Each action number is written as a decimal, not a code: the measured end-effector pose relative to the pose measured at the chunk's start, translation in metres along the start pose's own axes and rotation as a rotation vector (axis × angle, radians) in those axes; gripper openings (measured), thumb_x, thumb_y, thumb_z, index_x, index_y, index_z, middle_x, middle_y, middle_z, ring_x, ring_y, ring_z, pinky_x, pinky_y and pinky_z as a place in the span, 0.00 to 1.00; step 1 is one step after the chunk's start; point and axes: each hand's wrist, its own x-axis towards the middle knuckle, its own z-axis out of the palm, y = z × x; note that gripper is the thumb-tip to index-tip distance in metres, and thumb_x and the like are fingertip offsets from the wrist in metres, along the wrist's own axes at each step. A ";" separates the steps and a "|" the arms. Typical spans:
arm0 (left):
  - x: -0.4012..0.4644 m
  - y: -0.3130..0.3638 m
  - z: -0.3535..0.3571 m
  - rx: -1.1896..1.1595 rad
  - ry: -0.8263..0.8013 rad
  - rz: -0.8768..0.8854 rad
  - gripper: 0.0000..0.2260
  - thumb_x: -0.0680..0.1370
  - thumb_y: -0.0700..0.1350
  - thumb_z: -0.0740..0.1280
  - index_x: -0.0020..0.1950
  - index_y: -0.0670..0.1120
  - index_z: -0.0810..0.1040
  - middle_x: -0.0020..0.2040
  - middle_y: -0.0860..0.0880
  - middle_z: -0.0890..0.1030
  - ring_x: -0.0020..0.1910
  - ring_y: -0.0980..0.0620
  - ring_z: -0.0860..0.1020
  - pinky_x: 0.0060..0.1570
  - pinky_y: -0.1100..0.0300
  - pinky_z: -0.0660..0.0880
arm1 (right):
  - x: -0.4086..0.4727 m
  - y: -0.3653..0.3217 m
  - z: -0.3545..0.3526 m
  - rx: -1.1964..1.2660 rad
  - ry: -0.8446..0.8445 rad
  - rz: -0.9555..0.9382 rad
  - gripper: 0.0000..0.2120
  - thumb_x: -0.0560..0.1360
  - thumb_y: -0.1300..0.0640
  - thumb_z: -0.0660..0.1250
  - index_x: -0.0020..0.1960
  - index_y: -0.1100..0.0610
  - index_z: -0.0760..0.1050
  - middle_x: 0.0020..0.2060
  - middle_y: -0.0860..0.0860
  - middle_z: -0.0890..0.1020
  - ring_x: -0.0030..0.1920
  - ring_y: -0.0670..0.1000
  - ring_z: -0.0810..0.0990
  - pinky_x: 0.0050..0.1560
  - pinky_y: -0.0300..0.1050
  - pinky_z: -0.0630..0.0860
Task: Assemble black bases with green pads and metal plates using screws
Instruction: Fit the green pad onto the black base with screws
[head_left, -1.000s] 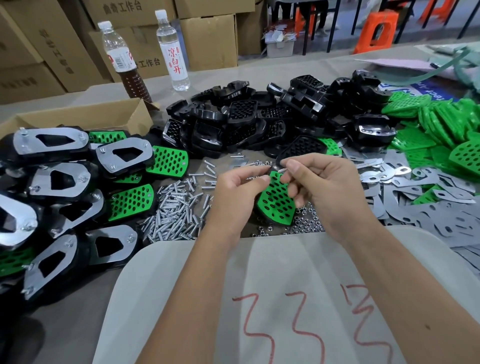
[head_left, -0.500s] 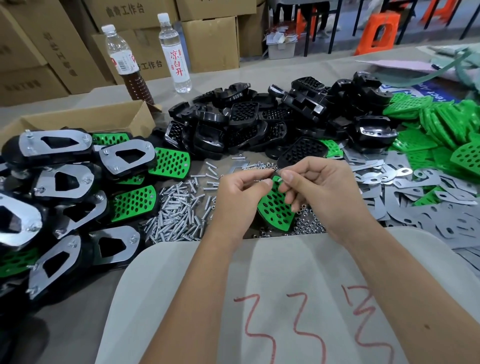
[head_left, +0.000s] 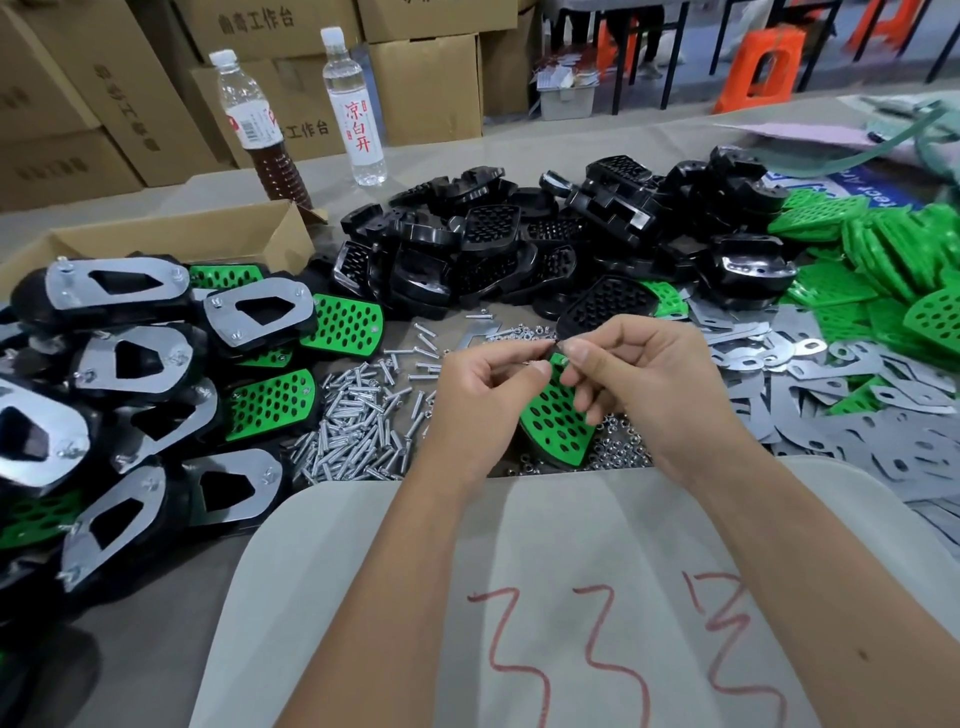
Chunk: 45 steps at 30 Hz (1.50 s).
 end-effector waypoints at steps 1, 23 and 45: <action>0.000 0.000 0.000 -0.002 -0.001 0.005 0.11 0.78 0.35 0.70 0.59 0.40 0.86 0.51 0.41 0.88 0.50 0.49 0.84 0.55 0.58 0.79 | 0.000 -0.001 -0.001 -0.025 -0.002 0.007 0.06 0.78 0.66 0.72 0.42 0.62 0.83 0.34 0.58 0.84 0.27 0.50 0.79 0.25 0.39 0.74; -0.002 0.007 -0.001 -0.069 -0.086 0.077 0.14 0.77 0.40 0.71 0.62 0.49 0.86 0.51 0.36 0.87 0.55 0.33 0.84 0.61 0.38 0.80 | 0.003 -0.012 -0.011 -0.019 0.190 0.203 0.27 0.59 0.48 0.83 0.48 0.55 0.72 0.23 0.47 0.73 0.20 0.45 0.68 0.19 0.35 0.61; 0.020 0.011 -0.025 -0.563 0.451 -0.217 0.12 0.80 0.31 0.67 0.60 0.42 0.82 0.48 0.45 0.88 0.45 0.50 0.87 0.40 0.60 0.82 | -0.005 0.008 0.010 -1.166 -0.081 -0.196 0.08 0.76 0.43 0.73 0.50 0.45 0.79 0.44 0.44 0.78 0.46 0.47 0.77 0.43 0.46 0.69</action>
